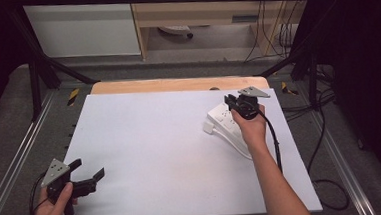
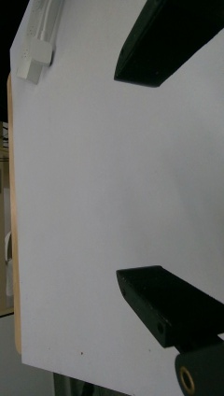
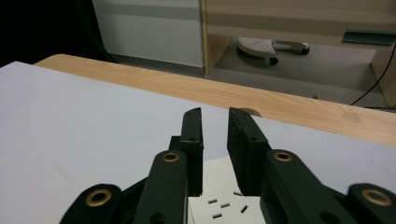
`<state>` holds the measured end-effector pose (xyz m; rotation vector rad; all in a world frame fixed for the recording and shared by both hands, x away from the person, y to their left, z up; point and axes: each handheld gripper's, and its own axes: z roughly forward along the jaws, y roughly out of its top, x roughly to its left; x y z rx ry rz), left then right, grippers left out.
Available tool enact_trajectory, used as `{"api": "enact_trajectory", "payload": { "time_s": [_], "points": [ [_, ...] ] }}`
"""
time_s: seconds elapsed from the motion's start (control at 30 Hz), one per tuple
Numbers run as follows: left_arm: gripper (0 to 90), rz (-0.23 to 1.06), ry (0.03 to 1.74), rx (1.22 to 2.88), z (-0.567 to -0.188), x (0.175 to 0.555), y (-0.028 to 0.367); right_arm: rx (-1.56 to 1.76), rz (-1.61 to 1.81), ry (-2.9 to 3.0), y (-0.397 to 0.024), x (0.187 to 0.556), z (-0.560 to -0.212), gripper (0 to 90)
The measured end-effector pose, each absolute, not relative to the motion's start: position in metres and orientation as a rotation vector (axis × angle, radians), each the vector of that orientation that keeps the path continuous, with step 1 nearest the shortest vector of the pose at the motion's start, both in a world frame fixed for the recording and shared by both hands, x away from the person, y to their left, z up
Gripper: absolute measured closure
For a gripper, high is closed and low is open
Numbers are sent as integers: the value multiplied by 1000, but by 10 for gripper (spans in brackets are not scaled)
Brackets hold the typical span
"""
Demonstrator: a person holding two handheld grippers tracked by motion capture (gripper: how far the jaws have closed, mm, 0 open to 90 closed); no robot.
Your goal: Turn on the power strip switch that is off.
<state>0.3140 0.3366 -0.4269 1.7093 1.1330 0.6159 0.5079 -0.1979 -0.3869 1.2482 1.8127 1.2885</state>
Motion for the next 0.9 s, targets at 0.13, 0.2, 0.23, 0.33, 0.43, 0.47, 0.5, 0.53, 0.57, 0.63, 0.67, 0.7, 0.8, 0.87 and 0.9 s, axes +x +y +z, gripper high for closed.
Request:
{"api": "enact_trajectory", "payload": {
  "time_s": [0.13, 0.2, 0.23, 0.33, 0.43, 0.47, 0.5, 0.53, 0.57, 0.63, 0.67, 0.7, 0.8, 0.87, 0.9],
  "points": [
    [53, 615, 1132, 1709, -427, 314, 337, 1249, 1295, 1810, -195, 509, -389, 830],
    [53, 612, 1133, 1708, -427, 314, 337, 1251, 1293, 1813, -194, 510, -390, 846],
    [53, 614, 1132, 1708, -427, 314, 337, 1252, 1291, 1817, -193, 510, -390, 855],
    [53, 614, 1132, 1709, -427, 314, 337, 1256, 1282, 1822, -192, 510, -392, 873],
    [53, 615, 1132, 1709, -427, 314, 337, 1251, 1270, 1832, -190, 511, -394, 885],
    [53, 615, 1132, 1708, -427, 314, 337, 1249, 1264, 1834, -189, 511, -395, 886],
    [53, 615, 1132, 1708, -427, 314, 337, 1251, 1262, 1840, -189, 512, -395, 889],
    [53, 615, 1132, 1709, -427, 314, 337, 1249, 1259, 1841, -188, 512, -396, 892],
    [53, 615, 1131, 1709, -427, 314, 337, 1248, 1256, 1846, -186, 512, -398, 894],
    [54, 615, 1132, 1709, -427, 314, 337, 1251, 1256, 1849, -185, 513, -399, 895],
    [53, 615, 1132, 1709, -427, 314, 337, 1248, 1248, 1858, -184, 514, -401, 898],
    [54, 615, 1131, 1709, -427, 314, 337, 1254, 1245, 1857, -183, 514, -402, 900],
    [54, 619, 1126, 1718, -427, 314, 336, 1256, 1237, 1866, -182, 515, -405, 900],
    [54, 622, 1122, 1723, -427, 314, 336, 1258, 1227, 1872, -181, 517, -407, 900],
    [54, 622, 1121, 1723, -427, 314, 335, 1260, 1222, 1876, -181, 517, -408, 900]
  ]
}}
